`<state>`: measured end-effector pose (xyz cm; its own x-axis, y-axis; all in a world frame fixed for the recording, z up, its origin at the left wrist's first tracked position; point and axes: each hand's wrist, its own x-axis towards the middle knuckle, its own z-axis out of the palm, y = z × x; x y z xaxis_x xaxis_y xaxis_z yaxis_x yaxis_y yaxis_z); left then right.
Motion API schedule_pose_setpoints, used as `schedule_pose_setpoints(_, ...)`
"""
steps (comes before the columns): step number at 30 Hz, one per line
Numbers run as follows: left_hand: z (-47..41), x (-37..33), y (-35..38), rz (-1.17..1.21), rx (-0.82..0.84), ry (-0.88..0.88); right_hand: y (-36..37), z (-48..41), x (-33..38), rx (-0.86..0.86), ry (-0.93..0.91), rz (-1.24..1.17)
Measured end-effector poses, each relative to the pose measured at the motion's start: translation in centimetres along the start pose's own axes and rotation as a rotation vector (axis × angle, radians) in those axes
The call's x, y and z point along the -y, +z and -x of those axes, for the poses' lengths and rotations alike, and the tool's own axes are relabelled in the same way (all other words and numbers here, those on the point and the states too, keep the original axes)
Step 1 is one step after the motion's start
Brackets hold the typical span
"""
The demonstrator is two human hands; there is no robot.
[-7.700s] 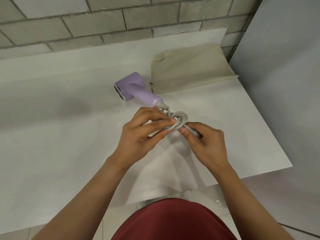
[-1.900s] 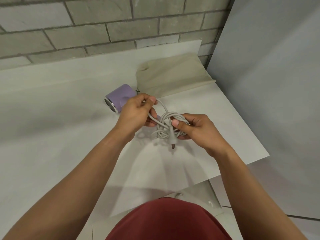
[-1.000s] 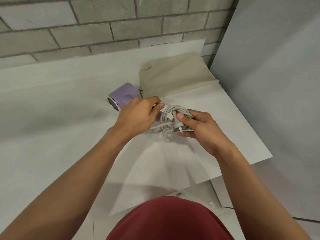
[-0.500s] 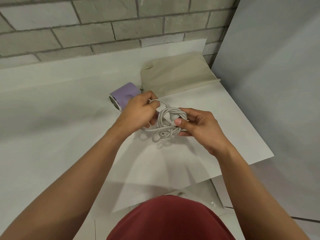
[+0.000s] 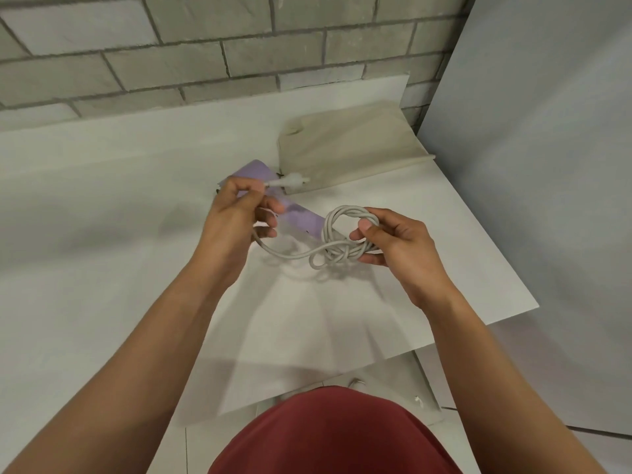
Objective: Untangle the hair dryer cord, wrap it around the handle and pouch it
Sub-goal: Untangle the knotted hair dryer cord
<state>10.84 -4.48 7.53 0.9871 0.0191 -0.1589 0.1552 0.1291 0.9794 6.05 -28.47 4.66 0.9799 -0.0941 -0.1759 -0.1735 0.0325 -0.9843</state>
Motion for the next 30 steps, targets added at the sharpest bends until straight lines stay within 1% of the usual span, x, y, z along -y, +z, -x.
schedule_pose_setpoints(3, 1.8, 1.7, -1.4, 0.065, 0.037, -0.078, -0.2, 0.0, -0.2, -0.044, -0.007, 0.005)
schedule_pose_setpoints(7, 3.6, 5.4, -2.8, -0.073, -0.020, -0.183, -0.1, 0.1, -0.3, -0.064, -0.066, 0.026)
schedule_pose_setpoints(10, 4.3, 8.0, -3.1, -0.135, -0.012, -0.314, -0.1, 0.1, -0.1, -0.031, -0.105, 0.047)
schedule_pose_setpoints(13, 4.8, 9.8, -2.7, -0.252, 0.051, -0.402, 0.0, 0.2, 0.0, 0.036, -0.143, 0.095)
schedule_pose_setpoints(17, 4.8, 10.1, -1.7, -0.415, 0.150, -0.420, 0.0, 0.2, 0.5, 0.072, -0.188, 0.165)
schedule_pose_setpoints(19, 4.5, 9.5, -1.6, -0.628, 0.244, -0.413, 0.0, 0.1, 0.8, 0.063, -0.208, 0.210)
schedule_pose_setpoints(20, 4.2, 9.2, -1.7, -0.805, 0.280, -0.369, -0.1, 0.0, 0.9, 0.066, -0.221, 0.243)
schedule_pose_setpoints(21, 3.9, 8.8, -1.9, -0.995, 0.281, -0.283, -0.2, 0.0, 1.1, 0.075, -0.239, 0.292)
schedule_pose_setpoints(22, 3.7, 8.4, -2.0, -1.129, 0.245, -0.161, -0.4, 0.0, 1.3, 0.090, -0.263, 0.356)
schedule_pose_setpoints(23, 3.6, 7.8, -2.0, -1.157, 0.198, -0.027, -0.5, -0.1, 1.5, 0.107, -0.290, 0.427)
schedule_pose_setpoints(25, 3.4, 6.1, -1.4, -0.996, 0.170, 0.224, -0.7, -0.2, 1.9, 0.134, -0.337, 0.545)
schedule_pose_setpoints(26, 3.4, 5.1, -0.7, -0.891, 0.203, 0.315, -0.7, -0.3, 2.0, 0.142, -0.357, 0.585)
schedule_pose_setpoints(28, 3.1, 3.2, 0.8, -0.765, 0.296, 0.433, -0.6, -0.4, 2.2, 0.151, -0.395, 0.643)
schedule_pose_setpoints(30, 2.6, 1.7, 2.3, -0.786, 0.352, 0.507, -0.4, -0.6, 2.4, 0.138, -0.430, 0.667)
